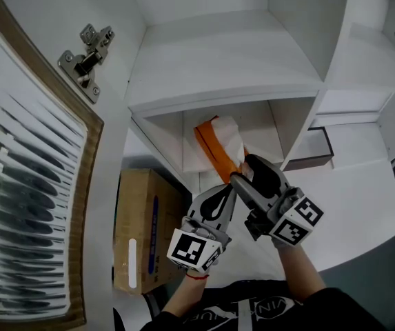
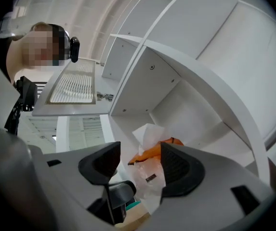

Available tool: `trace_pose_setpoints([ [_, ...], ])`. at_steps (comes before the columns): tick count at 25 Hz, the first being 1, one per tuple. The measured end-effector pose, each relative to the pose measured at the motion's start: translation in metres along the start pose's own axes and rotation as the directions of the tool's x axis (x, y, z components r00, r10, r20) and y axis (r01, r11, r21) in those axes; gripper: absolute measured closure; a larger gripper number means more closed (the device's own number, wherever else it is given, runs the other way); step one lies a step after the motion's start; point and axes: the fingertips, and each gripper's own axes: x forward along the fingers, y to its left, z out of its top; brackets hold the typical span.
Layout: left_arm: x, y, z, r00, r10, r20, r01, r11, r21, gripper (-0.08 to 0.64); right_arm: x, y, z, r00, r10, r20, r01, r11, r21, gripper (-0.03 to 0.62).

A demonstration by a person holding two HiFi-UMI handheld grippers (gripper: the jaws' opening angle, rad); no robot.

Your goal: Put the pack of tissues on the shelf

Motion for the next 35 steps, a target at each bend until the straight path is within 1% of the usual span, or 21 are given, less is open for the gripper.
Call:
trace_pose_setpoints([
  [3,0.000,0.004,0.000,1.000,0.022,0.008,-0.022,1.000,-0.021,0.552,-0.003,0.002,0.000,1.000,0.001,-0.005,-0.001,1.000,-0.010,0.354],
  [7,0.000,0.010,0.003,0.999,0.034,0.010,-0.034,0.999,-0.016,0.552,-0.009,0.004,-0.003,1.000,-0.006,-0.022,0.005,0.999,-0.038,0.354],
  [12,0.000,0.013,0.002,0.999,0.050,0.019,-0.049,0.999,-0.014,0.552,-0.023,0.007,-0.013,0.996,-0.031,-0.082,0.018,0.989,-0.147,0.357],
  [14,0.000,0.014,0.002,0.998,0.056,0.021,-0.056,0.998,-0.018,0.552,-0.030,0.007,-0.021,0.993,-0.048,-0.110,0.026,0.982,-0.188,0.376],
  [15,-0.001,0.015,0.002,0.998,0.057,0.020,-0.057,0.998,-0.017,0.552,-0.034,0.006,-0.026,0.990,-0.060,-0.124,0.033,0.979,-0.203,0.404],
  [16,-0.001,0.015,0.003,0.998,0.057,0.017,-0.057,0.998,-0.013,0.552,-0.036,0.004,-0.031,0.988,-0.072,-0.140,0.041,0.976,-0.212,0.445],
  [19,-0.002,0.017,0.003,0.998,0.061,0.014,-0.061,0.998,-0.007,0.552,-0.039,0.001,-0.043,0.979,-0.102,-0.179,0.059,0.971,-0.230,0.516],
  [22,-0.004,0.018,0.003,0.997,0.071,0.016,-0.071,0.997,-0.011,0.552,-0.034,0.000,-0.049,0.972,-0.120,-0.200,0.067,0.965,-0.252,0.548],
  [35,-0.011,0.024,0.000,0.997,0.079,0.012,-0.079,0.997,-0.007,0.552,-0.007,-0.006,-0.052,0.973,-0.124,-0.196,0.075,0.968,-0.239,0.552],
])
